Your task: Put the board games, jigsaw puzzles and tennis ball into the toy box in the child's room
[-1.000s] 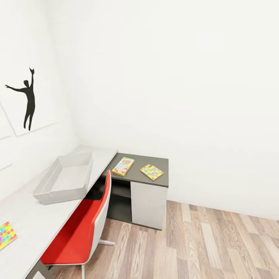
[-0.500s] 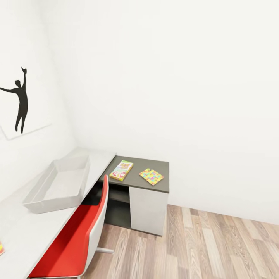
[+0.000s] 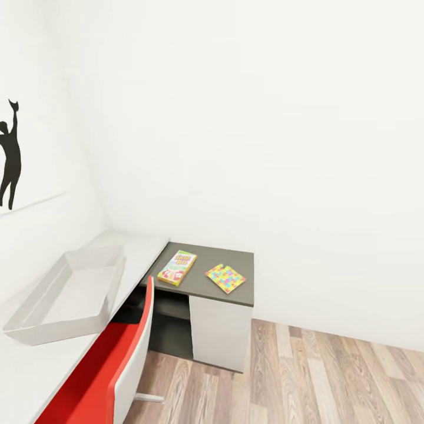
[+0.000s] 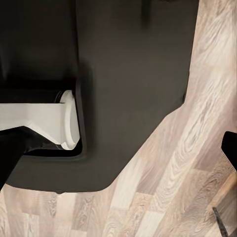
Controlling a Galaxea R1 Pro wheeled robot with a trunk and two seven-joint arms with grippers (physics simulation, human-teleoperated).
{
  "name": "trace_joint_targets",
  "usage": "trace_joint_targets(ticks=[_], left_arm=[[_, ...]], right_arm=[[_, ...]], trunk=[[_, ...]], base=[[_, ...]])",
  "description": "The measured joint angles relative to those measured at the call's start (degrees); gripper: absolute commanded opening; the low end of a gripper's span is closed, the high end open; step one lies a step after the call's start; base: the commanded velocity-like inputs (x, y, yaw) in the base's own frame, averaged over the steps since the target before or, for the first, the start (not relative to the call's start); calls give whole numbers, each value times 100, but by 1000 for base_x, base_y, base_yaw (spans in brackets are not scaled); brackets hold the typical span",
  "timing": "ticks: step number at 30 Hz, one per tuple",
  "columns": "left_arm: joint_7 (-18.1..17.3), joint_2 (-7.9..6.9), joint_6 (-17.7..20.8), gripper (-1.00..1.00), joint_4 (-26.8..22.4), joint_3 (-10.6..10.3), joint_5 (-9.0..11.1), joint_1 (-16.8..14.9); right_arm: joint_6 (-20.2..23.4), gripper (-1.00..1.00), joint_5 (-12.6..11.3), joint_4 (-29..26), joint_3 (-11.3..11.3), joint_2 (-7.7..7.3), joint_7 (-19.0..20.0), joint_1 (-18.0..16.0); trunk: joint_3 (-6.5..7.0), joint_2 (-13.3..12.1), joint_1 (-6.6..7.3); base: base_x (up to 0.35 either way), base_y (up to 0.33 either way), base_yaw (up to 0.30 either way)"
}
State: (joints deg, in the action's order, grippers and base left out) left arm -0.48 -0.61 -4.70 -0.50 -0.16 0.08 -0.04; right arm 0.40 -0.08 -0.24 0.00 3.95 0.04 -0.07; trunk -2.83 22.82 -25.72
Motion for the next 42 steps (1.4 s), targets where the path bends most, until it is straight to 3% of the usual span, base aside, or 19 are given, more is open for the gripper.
trace_joint_targets(ticks=[14, 17, 19, 23, 28, 42], left_arm=[[0, 0, 1, 100, 3, 0, 0, -3], [41, 95, -96, 100, -3, -91, 33, 0], [38, 120, -160, 100, -5, -151, 26, 0], [27, 135, -52, 100, -5, -34, 22, 1], [27, 138, 6, 100, -4, 58, 26, -1], [32, 139, 23, 100, -4, 42, 8, 0]], right_arm=[[11, 100, 10, 0, 0, 11, -3, 0], [-77, 100, -13, 0, -25, -85, 5, 5], [-122, 100, -12, 0, -20, -56, 5, 4], [-32, 100, -15, 0, -35, 63, 4, 1], [-157, 100, -11, 0, -34, 58, 4, 0], [-545, 100, -4, -1, -22, -172, 4, 0]], trunk=[[0, 0, -2], [0, -1, -3], [0, -1, -3], [0, -1, -3], [1, -1, -3], [1, -1, -3]], base=[[86, -82, -122], [0, 0, 0], [0, 0, 0], [0, 0, 0], [0, 0, 0], [0, 0, 0]])
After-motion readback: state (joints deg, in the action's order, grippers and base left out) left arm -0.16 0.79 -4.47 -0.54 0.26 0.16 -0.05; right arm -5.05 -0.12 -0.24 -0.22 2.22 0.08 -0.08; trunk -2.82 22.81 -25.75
